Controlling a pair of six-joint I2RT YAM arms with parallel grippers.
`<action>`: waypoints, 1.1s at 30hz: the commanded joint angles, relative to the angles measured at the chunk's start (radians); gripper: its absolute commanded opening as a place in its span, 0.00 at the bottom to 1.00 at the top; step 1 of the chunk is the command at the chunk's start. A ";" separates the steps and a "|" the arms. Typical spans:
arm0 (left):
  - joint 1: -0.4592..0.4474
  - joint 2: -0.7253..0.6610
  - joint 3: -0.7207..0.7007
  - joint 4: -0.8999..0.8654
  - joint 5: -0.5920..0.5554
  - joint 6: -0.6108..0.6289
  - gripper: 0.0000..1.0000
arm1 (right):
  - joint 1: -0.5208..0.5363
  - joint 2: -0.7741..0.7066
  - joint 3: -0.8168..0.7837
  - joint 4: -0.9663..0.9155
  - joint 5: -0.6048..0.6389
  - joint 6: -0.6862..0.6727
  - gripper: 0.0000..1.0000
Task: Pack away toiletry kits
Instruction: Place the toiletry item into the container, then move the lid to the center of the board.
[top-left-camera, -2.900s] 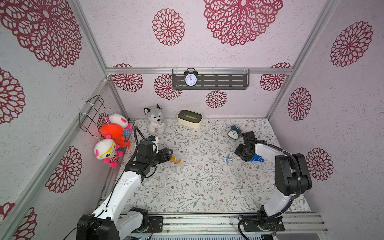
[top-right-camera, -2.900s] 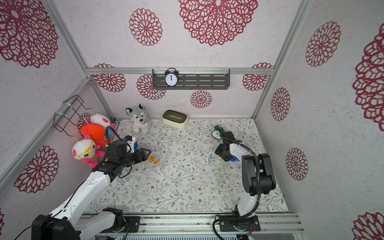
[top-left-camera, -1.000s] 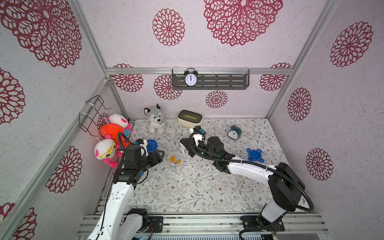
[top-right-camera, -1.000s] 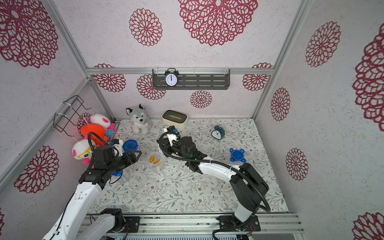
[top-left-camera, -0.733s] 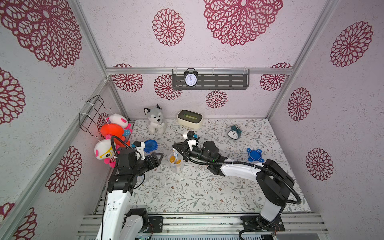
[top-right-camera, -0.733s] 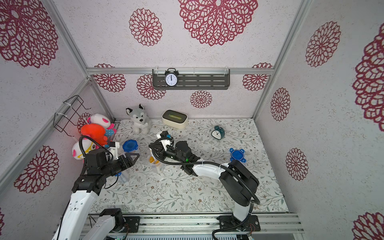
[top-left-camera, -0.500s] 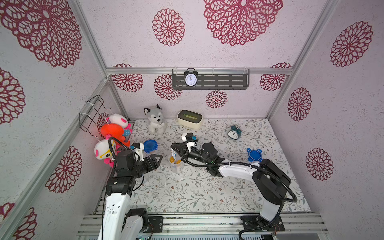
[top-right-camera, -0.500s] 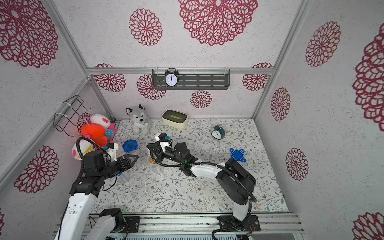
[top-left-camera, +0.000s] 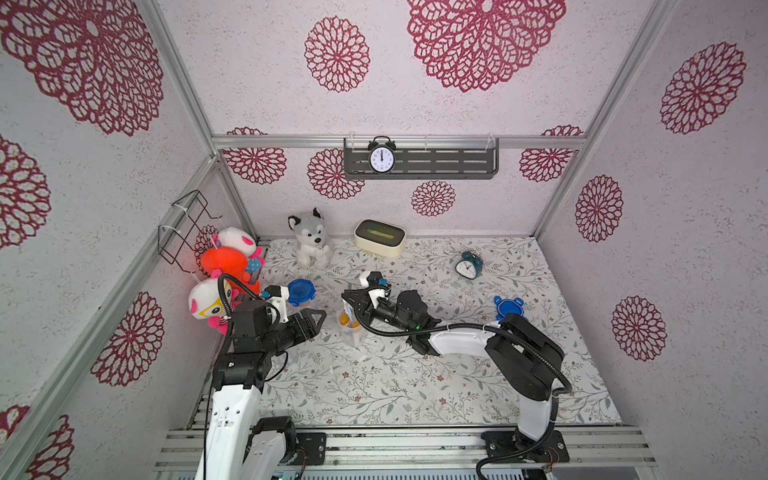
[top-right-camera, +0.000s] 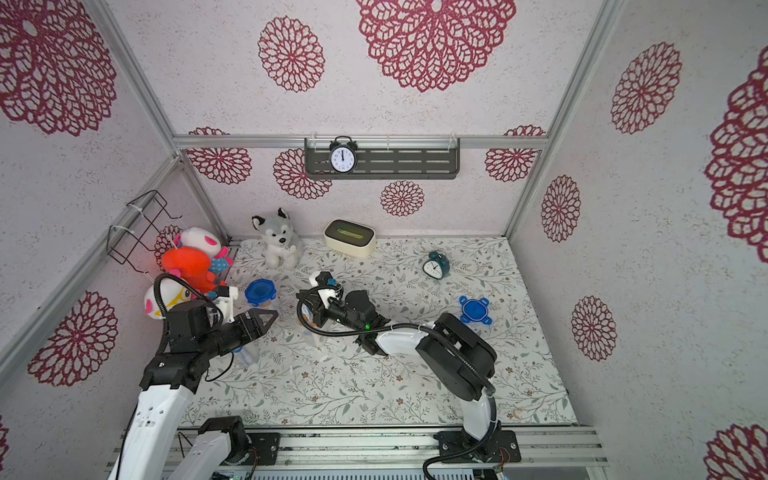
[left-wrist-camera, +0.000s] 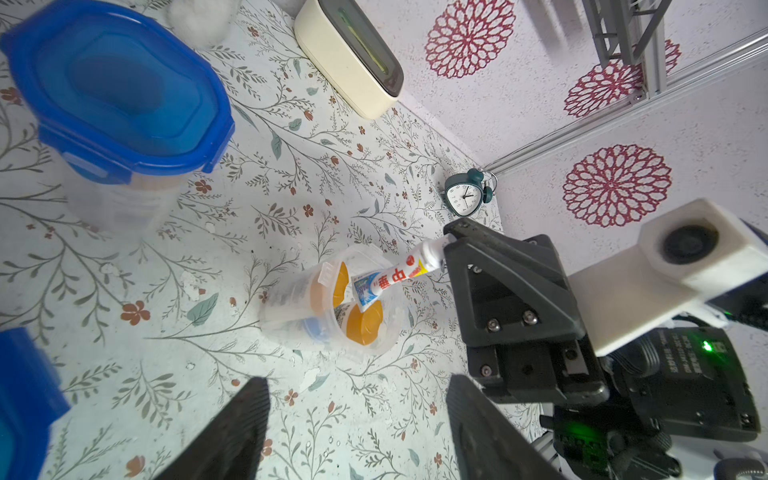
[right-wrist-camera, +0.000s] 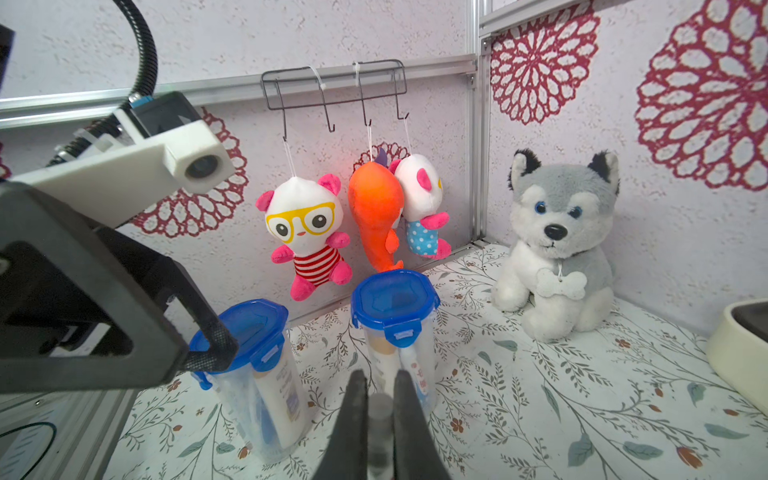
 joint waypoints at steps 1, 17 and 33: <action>0.009 0.008 -0.009 0.024 0.011 -0.007 0.71 | 0.008 0.001 0.017 0.110 0.028 0.005 0.06; -0.132 0.089 0.022 0.098 -0.119 -0.030 0.70 | -0.068 -0.336 -0.112 -0.426 0.341 0.160 0.44; -0.497 0.481 0.206 0.379 -0.256 0.029 0.71 | -0.932 -0.629 -0.209 -1.441 0.322 0.351 0.58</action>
